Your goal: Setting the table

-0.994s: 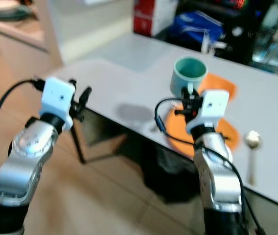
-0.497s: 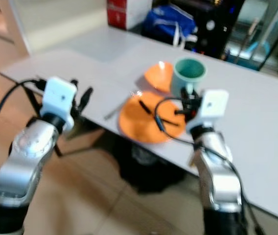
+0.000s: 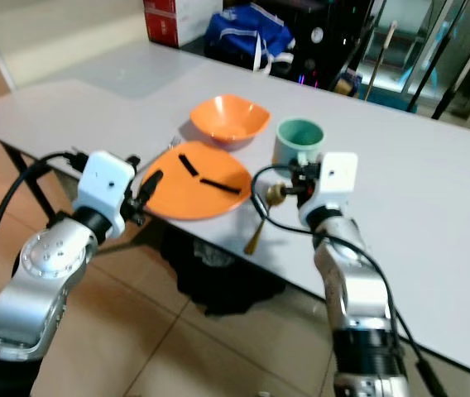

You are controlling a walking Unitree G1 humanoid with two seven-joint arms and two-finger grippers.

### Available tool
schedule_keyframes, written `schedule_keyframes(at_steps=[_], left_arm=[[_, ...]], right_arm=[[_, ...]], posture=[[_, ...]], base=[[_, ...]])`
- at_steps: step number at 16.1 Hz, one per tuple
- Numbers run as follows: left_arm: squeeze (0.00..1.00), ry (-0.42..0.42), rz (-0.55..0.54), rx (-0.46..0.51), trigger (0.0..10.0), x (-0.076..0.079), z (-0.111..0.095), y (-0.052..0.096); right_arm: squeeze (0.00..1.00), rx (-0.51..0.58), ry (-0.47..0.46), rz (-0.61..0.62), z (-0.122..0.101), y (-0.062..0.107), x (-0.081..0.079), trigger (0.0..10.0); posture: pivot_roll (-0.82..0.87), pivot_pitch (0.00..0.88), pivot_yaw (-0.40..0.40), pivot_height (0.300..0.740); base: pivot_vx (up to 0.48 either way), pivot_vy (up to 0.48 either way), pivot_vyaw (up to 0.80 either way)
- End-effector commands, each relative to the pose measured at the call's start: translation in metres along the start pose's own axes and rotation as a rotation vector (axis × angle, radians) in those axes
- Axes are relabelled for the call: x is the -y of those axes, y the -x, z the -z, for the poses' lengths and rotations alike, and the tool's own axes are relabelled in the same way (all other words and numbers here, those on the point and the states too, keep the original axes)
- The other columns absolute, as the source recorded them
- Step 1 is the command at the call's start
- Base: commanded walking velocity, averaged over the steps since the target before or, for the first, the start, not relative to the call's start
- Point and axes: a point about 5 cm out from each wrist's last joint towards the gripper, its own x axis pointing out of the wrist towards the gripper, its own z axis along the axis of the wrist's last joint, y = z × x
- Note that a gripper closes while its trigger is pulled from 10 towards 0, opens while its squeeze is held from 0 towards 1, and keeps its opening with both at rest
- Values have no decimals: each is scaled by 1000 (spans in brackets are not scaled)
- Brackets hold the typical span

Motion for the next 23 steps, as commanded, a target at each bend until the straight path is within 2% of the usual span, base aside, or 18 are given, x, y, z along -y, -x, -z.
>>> schedule_keyframes(at_steps=[1,4,18,21,23], left_arm=[[0,21,-30,20,10000,-6,-4,-1],[0,23,-36,24,10000,-6,-6,-2],[0,42,-34,18,10000,-6,-4,1],[0,51,-29,23,10000,-6,-6,2],[0,32,27,52,10000,-2,-11,4]], right_arm=[[0,1,-14,-49,-1,-4,-11,10000],[0,-16,-18,-66,5,-5,-16,10000],[0,-1,-9,-102,3,-9,-21,10000],[0,19,-24,-68,2,-13,-19,10000],[0,33,-63,-32,1,-15,-14,10000]], posture=[[13,17,-31,740],[20,8,-33,740],[16,2,-47,740],[23,4,-48,740],[25,8,-50,740]], base=[[0,0,0],[329,0,-533],[390,0,0],[256,0,0],[0,0,0]])
